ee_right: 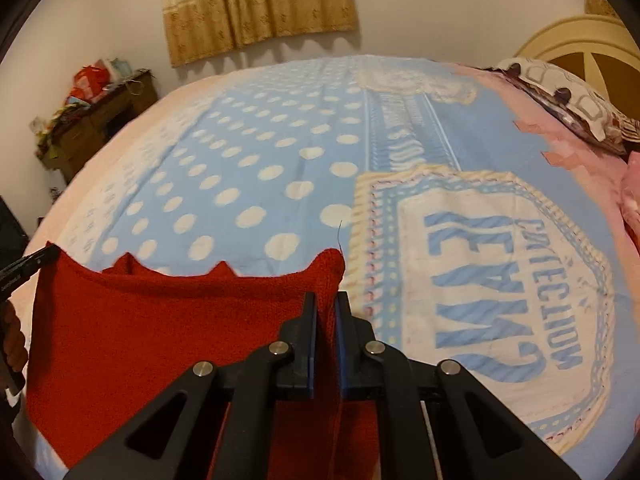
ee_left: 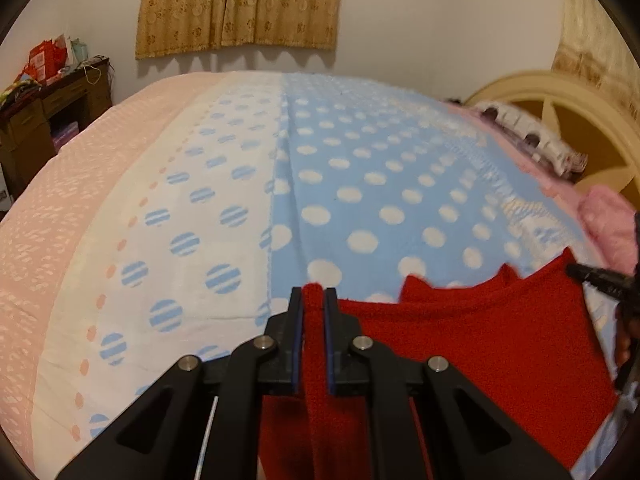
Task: Fold small clothes
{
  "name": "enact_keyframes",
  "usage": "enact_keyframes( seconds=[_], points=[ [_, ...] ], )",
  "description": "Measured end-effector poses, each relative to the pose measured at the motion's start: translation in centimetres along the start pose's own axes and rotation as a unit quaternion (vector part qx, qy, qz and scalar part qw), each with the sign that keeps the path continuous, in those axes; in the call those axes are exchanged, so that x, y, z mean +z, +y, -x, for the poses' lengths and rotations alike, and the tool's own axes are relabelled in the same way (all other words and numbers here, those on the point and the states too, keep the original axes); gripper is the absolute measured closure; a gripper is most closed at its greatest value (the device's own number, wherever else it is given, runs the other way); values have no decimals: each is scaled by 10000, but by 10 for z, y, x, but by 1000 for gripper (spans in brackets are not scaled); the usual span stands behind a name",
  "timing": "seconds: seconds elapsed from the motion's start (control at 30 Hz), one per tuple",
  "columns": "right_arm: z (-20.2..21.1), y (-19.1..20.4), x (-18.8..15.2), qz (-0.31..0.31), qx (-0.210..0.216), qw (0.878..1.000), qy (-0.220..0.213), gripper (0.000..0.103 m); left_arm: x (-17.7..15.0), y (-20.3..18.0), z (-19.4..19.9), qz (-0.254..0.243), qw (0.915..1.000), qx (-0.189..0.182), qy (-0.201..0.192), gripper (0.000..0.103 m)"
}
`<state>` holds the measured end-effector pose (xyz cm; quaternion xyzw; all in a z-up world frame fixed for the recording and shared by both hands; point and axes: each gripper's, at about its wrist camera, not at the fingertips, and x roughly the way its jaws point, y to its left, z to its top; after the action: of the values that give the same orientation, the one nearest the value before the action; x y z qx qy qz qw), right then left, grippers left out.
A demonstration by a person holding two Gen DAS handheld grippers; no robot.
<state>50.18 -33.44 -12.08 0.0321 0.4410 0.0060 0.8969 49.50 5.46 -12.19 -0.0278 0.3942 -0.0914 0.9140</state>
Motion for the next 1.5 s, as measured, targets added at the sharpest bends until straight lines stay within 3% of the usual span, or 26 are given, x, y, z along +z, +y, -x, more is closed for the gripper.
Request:
enact_keyframes(
  seconds=[0.1, 0.2, 0.27, 0.33, 0.4, 0.47, 0.57, 0.7, 0.8, 0.87, 0.93, 1.03, 1.13, 1.17, 1.23, 1.3, 1.37, 1.5],
  points=[
    [-18, 1, -7, -4, -12, 9994, 351, 95, -11, -2, -22, -61, 9993, 151, 346, 92],
    [-25, 2, -14, 47, 0, 9983, 576, 94, -15, 3, -19, 99, 9990, 203, 392, 81],
    [-18, 1, -15, 89, -83, 9984, 543, 83, -15, 7, -4, 266, 9990, 216, 279, 58],
    [-4, 1, -17, 133, -278, 9979, 577, 21, -14, 7, 19, 265, 9993, 267, 14, 51],
    [17, 2, -21, 149, -157, 9992, 323, 20, -18, 4, 41, 131, 9994, 251, -199, 50],
    [43, 9, -29, 158, 52, 9998, 91, 20, -27, -4, 64, -7, 9992, 158, -380, 41],
    [74, 34, -48, 334, 546, 9979, -81, 20, -53, -21, 86, -268, 9987, 68, -422, 35],
    [89, 73, -88, 846, 702, 9939, 25, 20, -100, -45, 82, -795, 9961, 382, -78, 33],
    [82, 71, -114, 597, 804, 9945, 302, 20, -125, -50, 69, -1027, 9909, 828, 260, 32],
    [68, 57, -133, 192, 816, 9946, 613, 20, -129, -44, 73, -819, 9938, 732, 171, 27],
    [72, 50, -149, 164, 885, 9957, 223, 20, -126, -36, 75, -645, 9951, 686, 298, 24],
    [87, 63, -154, 355, 620, 9973, 181, 19, -132, -25, 77, -307, 9970, 600, 368, 19],
    [104, 68, -148, 189, 833, 9963, 64, 19, -141, -19, 85, -58, 9979, 548, 351, 15],
    [107, 71, -148, 246, 779, 9966, 41, 19, -143, -17, 86, 34, 9979, 541, 360, 12],
    [102, 72, -150, 450, 280, 9986, 8, 19, -150, -16, 88, 123, 9976, 557, 388, 9],
    [81, 66, -153, 480, 132, 9980, 397, 19, -154, -16, 89, 131, 9976, 544, 406, 7],
    [83, 70, -154, 676, -64, 9974, 244, 19, -155, -15, 89, 144, 9974, 553, 444, 4],
    [99, 83, -150, 575, 255, 9980, 3, 19, -157, -9, 90, 272, 9972, 516, 473, 3]
  ],
)
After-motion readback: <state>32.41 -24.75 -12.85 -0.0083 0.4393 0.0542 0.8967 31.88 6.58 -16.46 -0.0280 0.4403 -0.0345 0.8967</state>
